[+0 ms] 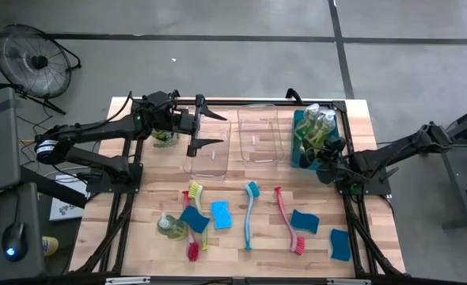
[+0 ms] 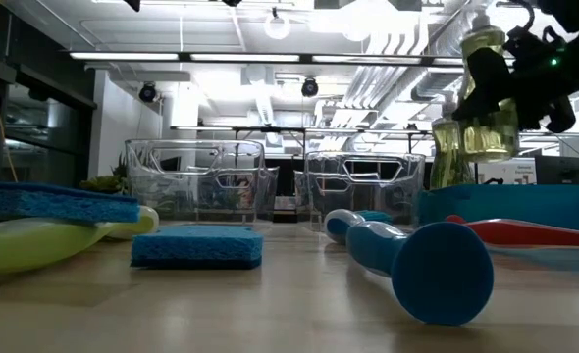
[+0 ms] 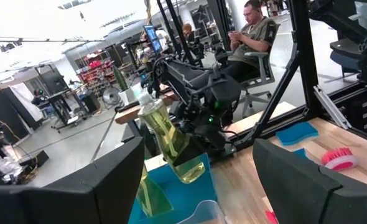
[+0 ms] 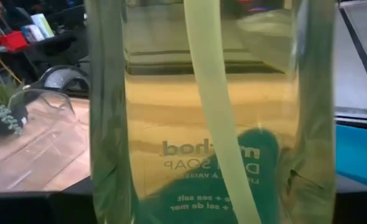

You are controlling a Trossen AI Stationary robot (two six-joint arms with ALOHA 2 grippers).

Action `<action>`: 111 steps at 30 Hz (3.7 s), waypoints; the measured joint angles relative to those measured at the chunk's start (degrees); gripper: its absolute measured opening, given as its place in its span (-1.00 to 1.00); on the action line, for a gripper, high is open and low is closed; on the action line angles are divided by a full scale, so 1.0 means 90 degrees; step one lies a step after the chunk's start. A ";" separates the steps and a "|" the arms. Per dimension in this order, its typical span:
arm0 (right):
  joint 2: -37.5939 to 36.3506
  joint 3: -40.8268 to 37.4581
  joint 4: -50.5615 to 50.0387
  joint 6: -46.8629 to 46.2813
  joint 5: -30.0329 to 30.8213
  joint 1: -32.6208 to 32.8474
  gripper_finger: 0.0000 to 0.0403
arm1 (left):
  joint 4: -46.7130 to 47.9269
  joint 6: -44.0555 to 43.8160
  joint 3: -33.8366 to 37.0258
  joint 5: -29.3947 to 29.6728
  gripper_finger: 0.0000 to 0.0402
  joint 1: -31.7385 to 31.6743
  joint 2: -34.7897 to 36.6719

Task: Pick & Place Kitchen Sink Supplies
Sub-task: Put the top green dishwashing liquid dispenser into the blue bin

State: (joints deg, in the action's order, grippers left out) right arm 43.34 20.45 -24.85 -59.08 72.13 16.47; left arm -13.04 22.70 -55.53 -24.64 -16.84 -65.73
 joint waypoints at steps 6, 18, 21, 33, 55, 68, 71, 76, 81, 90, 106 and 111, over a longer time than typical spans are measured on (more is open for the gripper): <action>0.0514 0.0000 -0.0101 -0.0272 -0.0274 -0.0277 0.25 | 0.0001 0.0000 0.0000 0.0000 0.46 0.0000 0.0000; 0.1831 0.0002 0.0237 -0.0627 -0.0363 -0.0810 0.25 | -0.0002 -0.0002 0.0000 0.0001 0.46 0.0000 0.0000; 0.2174 0.0002 0.0571 -0.0620 -0.0339 -0.0835 0.25 | -0.0002 -0.0002 0.0000 0.0000 0.46 0.0000 0.0000; 0.3308 0.0007 0.1093 -0.0852 -0.0268 -0.1015 0.25 | -0.0004 -0.0002 0.0000 0.0000 0.46 0.0000 0.0000; 0.4383 0.0019 0.2123 -0.1028 -0.0266 -0.1144 0.25 | 0.0016 -0.0010 0.0000 0.0000 0.46 0.0000 0.0000; 0.4319 0.0019 0.2088 -0.0894 -0.0559 -0.1156 0.54 | 0.0018 -0.0050 0.0002 0.0000 0.46 0.0000 0.0000; 0.4108 0.0010 0.2023 -0.0602 -0.0654 -0.1154 0.62 | 0.0036 -0.0051 0.0002 0.0000 0.46 0.0000 0.0000; 0.3519 -0.0004 0.1843 -0.0135 -0.0873 -0.1161 0.68 | 0.0040 -0.0051 0.0002 0.0000 0.46 0.0000 -0.0001; 0.2909 -0.0002 0.1575 0.0125 -0.0843 -0.1161 0.67 | 0.0039 -0.0051 0.0002 0.0000 0.46 0.0000 0.0000; 0.1880 -0.0002 0.1053 0.0370 -0.0768 -0.1161 0.66 | 0.0036 -0.0053 0.0002 0.0000 0.46 0.0000 -0.0002; 0.0522 0.0000 0.0871 0.1241 -0.0754 -0.1161 0.66 | 0.0039 -0.0054 0.0002 0.0000 0.46 0.0000 -0.0002; 0.0221 0.0000 0.0882 0.1453 -0.0897 -0.1161 0.65 | 0.0036 -0.0055 0.0002 0.0000 0.46 0.0000 -0.0002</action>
State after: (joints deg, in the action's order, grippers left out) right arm 45.33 20.45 -16.91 -46.00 64.06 6.02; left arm -12.71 22.20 -55.51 -24.64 -16.84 -65.76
